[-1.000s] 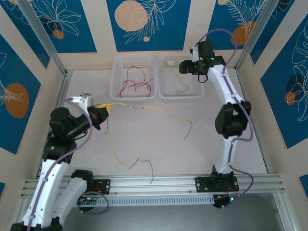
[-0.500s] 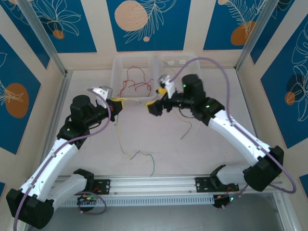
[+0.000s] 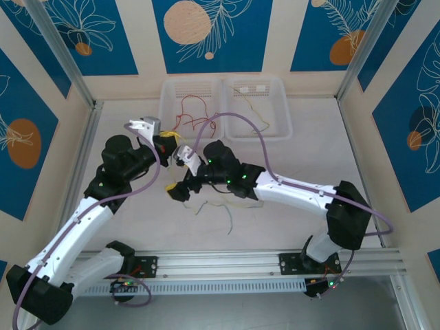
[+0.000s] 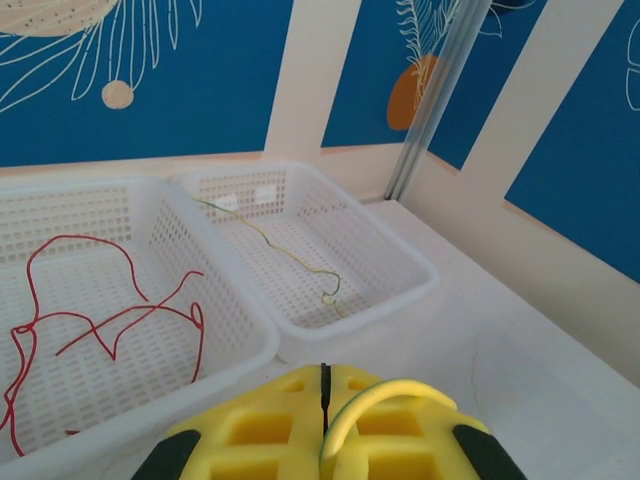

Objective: Untangle the cables

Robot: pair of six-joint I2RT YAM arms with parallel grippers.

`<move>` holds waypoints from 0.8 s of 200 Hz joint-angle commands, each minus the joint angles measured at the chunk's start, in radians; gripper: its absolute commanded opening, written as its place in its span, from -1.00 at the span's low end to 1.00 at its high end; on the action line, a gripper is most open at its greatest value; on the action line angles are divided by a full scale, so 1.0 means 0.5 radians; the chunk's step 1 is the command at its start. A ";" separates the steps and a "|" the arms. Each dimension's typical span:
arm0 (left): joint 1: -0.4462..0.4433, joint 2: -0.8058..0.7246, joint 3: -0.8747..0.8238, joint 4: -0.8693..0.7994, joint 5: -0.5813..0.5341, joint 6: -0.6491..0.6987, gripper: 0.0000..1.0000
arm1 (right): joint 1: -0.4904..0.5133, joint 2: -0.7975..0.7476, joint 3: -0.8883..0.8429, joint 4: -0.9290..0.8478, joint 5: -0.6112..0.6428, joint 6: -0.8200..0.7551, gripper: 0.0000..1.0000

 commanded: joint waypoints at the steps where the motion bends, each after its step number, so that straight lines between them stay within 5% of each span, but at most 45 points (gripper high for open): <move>1: -0.055 -0.029 -0.040 0.194 -0.065 -0.103 -1.00 | 0.061 0.102 -0.013 0.416 0.261 0.120 0.99; 20: -0.079 -0.042 -0.063 0.231 -0.079 -0.135 -1.00 | 0.109 0.230 0.010 0.606 0.398 0.148 0.97; 35: -0.087 -0.042 -0.049 0.192 -0.074 -0.138 -1.00 | 0.142 0.322 0.077 0.609 0.535 0.133 0.77; 89: -0.101 -0.175 -0.100 0.167 -0.143 -0.141 -1.00 | 0.119 0.393 0.119 0.590 0.704 0.156 -0.99; 105: -0.102 -0.209 -0.103 0.134 -0.220 -0.131 -1.00 | 0.109 0.369 0.111 0.576 0.664 0.142 -1.00; 117: -0.100 -0.232 -0.112 0.130 -0.241 -0.123 -0.52 | 0.096 0.348 0.111 0.551 0.619 0.143 -1.00; 138: -0.101 -0.257 -0.141 0.149 -0.252 -0.109 -0.51 | 0.073 0.274 0.049 0.565 0.539 0.154 -1.00; 160: -0.099 -0.292 -0.158 0.161 -0.316 -0.124 0.09 | 0.007 0.184 -0.073 0.616 0.442 0.222 -1.00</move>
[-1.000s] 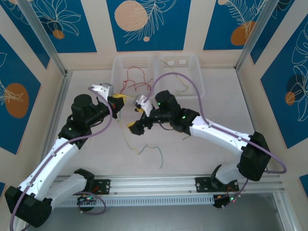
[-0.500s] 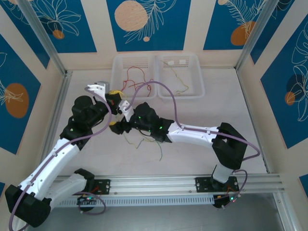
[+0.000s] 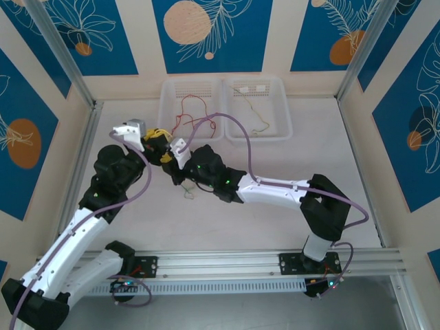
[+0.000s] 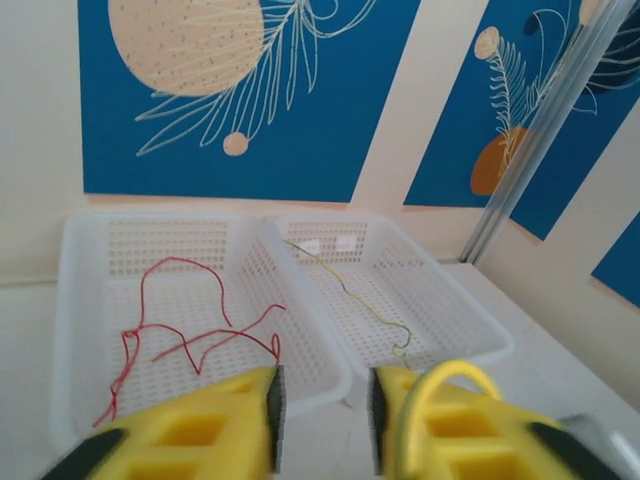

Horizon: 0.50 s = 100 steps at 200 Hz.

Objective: Untangle the cables

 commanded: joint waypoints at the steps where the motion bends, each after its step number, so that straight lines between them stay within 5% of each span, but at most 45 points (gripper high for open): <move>1: -0.081 -0.067 -0.020 0.090 0.145 -0.043 0.12 | -0.070 -0.073 -0.101 -0.037 -0.101 0.077 -1.00; 11: -0.080 -0.097 -0.020 0.082 0.100 -0.049 0.37 | -0.097 -0.104 -0.141 -0.046 -0.112 0.082 -1.00; 30: -0.076 -0.156 -0.019 0.083 0.070 -0.040 0.47 | -0.141 -0.158 -0.207 -0.066 -0.117 0.075 -1.00; 37: -0.076 -0.172 -0.014 0.075 0.061 -0.043 0.66 | -0.164 -0.180 -0.236 -0.063 -0.130 0.080 -1.00; 100: -0.077 -0.286 -0.008 -0.015 0.010 0.004 0.66 | -0.449 -0.412 -0.400 -0.165 -0.198 0.254 -1.00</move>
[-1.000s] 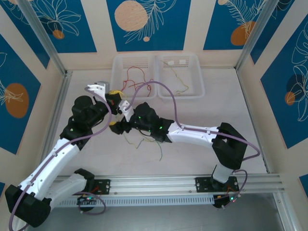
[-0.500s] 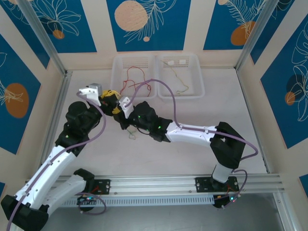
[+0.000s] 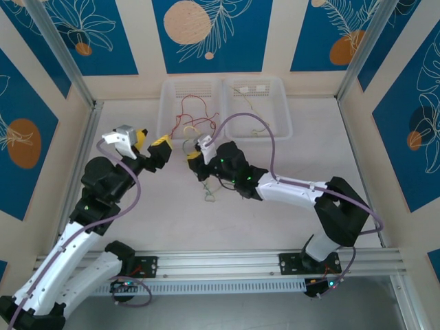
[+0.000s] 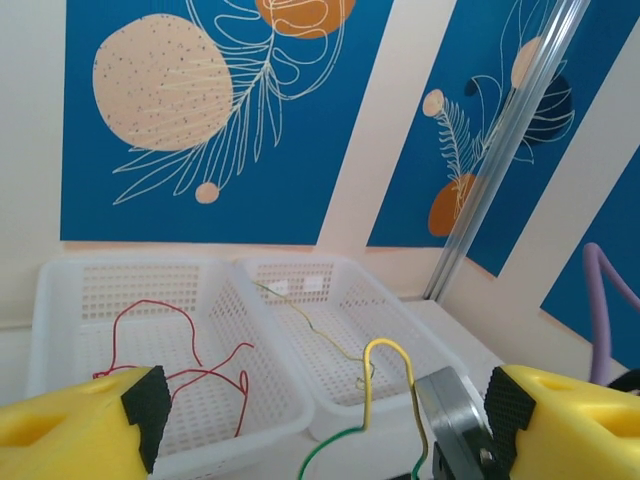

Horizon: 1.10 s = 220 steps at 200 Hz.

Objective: Untangle the cables

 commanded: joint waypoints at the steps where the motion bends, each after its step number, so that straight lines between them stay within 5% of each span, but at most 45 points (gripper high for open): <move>1: -0.023 -0.031 0.016 -0.015 -0.002 0.032 0.66 | -0.104 -0.162 -0.002 -0.079 -0.032 0.090 -1.00; 82: -0.022 -0.174 -0.229 -0.109 -0.105 -0.048 0.61 | -0.832 -0.371 0.979 -1.197 -0.468 0.284 -1.00; 142: -0.023 -0.209 -0.221 -0.152 -0.088 -0.048 0.59 | -1.263 0.151 1.634 -1.221 -0.689 0.206 -1.00; 220: -0.023 -0.337 -0.278 -0.230 -0.087 -0.067 0.58 | -1.368 0.864 2.205 -1.204 -0.765 -0.084 -1.00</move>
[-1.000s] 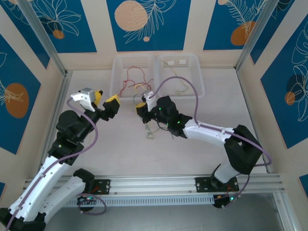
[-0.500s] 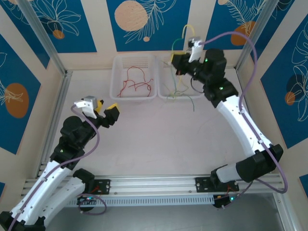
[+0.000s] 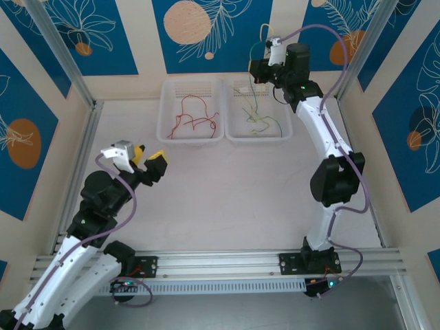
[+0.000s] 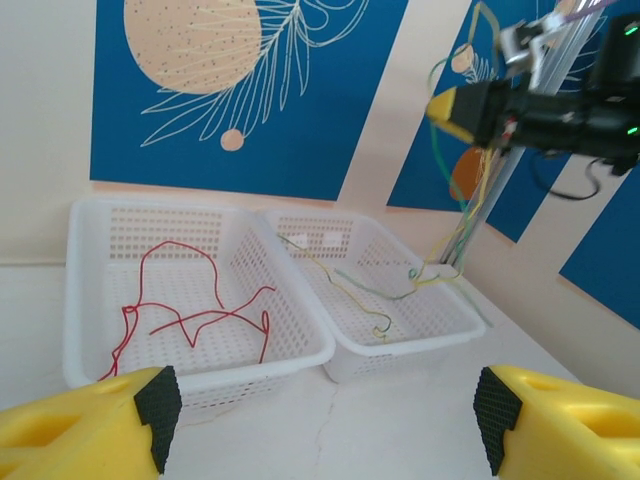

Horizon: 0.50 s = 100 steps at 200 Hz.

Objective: Untangle the cables

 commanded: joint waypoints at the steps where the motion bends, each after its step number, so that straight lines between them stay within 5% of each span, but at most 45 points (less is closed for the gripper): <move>1: -0.022 -0.048 -0.042 -0.025 -0.032 -0.026 0.58 | -0.028 0.121 0.190 0.008 -0.103 -0.121 -1.00; 65: -0.021 -0.058 -0.061 -0.053 -0.020 -0.034 0.58 | -0.094 0.894 1.079 -0.642 -0.164 -0.101 -1.00; 100: -0.022 -0.067 -0.076 -0.059 -0.013 -0.031 0.57 | -0.123 1.106 1.114 -0.684 -0.129 -0.045 -1.00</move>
